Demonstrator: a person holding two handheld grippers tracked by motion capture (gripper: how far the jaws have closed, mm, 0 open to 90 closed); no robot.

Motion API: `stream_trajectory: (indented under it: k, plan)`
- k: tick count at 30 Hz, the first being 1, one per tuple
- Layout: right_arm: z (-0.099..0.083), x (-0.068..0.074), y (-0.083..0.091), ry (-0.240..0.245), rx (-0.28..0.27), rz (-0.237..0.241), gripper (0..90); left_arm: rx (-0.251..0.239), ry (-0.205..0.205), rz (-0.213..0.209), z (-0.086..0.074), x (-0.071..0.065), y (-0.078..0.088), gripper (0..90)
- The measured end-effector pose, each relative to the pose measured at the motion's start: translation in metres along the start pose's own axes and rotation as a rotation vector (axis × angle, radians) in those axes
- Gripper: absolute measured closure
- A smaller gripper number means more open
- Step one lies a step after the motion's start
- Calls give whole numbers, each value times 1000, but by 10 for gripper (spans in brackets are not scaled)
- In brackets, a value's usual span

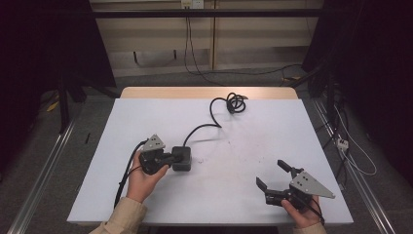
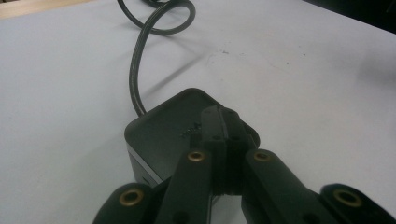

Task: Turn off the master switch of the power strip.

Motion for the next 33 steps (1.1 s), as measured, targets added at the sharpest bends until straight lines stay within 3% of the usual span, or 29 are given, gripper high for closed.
stream_trajectory:
  k: [33]
  plan:
    - [0, -1, 0, 1, -3, 2, 62, -5, 45, -15, 0, 1, 0, 900]
Point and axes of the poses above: each handheld gripper's, and its own axes: y roughly backward along the jaws, z roughly out of its top, x roughly to its left, the point moved 3 cm from there along -y, roughly forward along the jaws, and after that the axes turned 2 degrees about -y, right-handed, at the moved point
